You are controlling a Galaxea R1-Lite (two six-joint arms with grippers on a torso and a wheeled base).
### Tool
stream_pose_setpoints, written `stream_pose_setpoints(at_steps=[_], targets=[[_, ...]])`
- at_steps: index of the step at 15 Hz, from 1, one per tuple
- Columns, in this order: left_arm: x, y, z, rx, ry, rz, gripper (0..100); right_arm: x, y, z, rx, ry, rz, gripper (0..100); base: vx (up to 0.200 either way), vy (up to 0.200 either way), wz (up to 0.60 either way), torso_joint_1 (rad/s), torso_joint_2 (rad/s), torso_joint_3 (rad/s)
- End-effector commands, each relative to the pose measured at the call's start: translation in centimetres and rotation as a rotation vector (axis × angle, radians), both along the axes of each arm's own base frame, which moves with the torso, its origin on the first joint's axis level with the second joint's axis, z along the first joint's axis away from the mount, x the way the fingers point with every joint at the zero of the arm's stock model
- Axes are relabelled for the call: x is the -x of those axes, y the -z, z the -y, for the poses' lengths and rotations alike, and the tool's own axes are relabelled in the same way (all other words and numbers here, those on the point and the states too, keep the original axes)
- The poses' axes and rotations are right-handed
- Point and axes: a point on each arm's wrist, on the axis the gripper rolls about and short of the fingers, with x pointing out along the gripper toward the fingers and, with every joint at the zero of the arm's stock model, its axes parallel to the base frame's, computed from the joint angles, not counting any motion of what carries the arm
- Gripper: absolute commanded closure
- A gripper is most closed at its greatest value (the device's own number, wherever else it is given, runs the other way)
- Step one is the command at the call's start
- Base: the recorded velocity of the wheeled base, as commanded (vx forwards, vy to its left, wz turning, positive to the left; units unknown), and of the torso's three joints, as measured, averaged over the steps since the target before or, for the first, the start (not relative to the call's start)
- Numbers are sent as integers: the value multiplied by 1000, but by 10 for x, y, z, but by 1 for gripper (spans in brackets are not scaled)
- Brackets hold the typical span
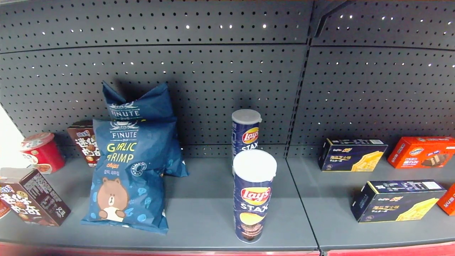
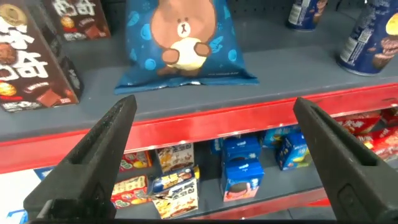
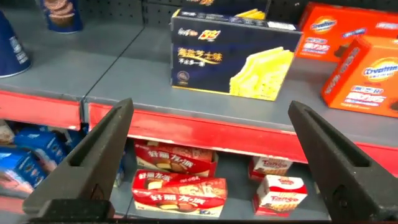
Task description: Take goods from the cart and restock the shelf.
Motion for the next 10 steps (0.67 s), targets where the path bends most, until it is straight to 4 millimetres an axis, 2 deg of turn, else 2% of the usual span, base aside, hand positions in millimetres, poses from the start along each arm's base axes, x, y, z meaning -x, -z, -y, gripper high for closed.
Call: stream_pose_setpoints(at_steps=[1, 10], targets=[[0, 0, 0, 3, 0, -3, 0, 0, 0, 0, 1, 0, -1, 0, 0, 0, 0, 0, 0, 0], [-1, 0, 0, 37, -2, -5, 0, 0, 0, 0, 1, 0, -1, 0, 0, 0, 0, 0, 0, 0]])
